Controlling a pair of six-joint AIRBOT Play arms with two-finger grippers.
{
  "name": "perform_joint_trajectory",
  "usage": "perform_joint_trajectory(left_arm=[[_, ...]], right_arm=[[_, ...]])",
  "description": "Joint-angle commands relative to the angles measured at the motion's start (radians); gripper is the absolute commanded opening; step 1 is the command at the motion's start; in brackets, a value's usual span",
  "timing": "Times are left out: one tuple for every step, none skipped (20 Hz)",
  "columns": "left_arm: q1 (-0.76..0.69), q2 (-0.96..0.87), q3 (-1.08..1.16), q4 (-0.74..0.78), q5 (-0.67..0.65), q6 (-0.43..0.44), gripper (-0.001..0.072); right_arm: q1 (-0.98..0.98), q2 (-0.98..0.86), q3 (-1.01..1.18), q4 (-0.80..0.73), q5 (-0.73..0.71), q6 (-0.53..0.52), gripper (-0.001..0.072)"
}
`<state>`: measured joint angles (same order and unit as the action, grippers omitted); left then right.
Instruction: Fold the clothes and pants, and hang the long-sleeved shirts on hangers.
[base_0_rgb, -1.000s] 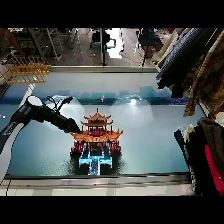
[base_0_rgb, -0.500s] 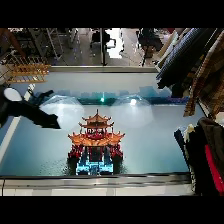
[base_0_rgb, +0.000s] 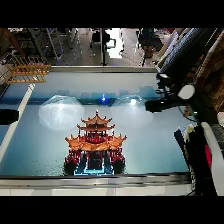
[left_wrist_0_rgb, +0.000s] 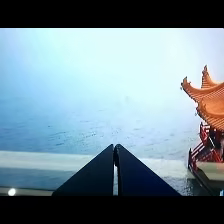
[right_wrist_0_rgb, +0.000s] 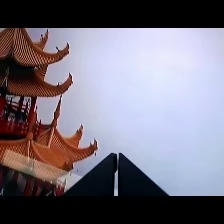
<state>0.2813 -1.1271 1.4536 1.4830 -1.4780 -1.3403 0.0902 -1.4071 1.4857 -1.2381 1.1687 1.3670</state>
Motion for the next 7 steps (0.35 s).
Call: perform_joint_trajectory(left_arm=[[0.013, 0.022, 0.001, 0.027, 0.016, -0.006, 0.0007], [0.013, 0.022, 0.001, 0.027, 0.016, -0.006, 0.0007], [0.013, 0.022, 0.001, 0.028, 0.016, -0.006, 0.0007], [0.013, 0.022, 0.001, 0.027, 0.016, -0.006, 0.0007], [0.013, 0.022, 0.001, 0.027, 0.016, -0.006, 0.0007], [0.013, 0.022, 0.001, 0.027, 0.016, -0.006, 0.0007], [0.013, 0.022, 0.001, 0.027, 0.016, -0.006, 0.0007]], right_arm=[[0.100, -0.042, -0.005, -0.049, -0.291, -0.001, 0.0015], [0.100, -0.041, -0.004, -0.049, -0.377, 0.000, 0.0014], [0.095, -0.040, -0.004, -0.045, -0.441, 0.004, 0.0014], [0.095, -0.040, -0.004, -0.046, -0.492, 0.004, 0.0014], [0.096, -0.040, -0.005, -0.046, -0.539, 0.004, 0.0014], [0.096, -0.040, -0.005, -0.046, -0.572, 0.004, 0.0014], [0.096, -0.040, -0.005, -0.046, -0.599, 0.004, 0.0014]])
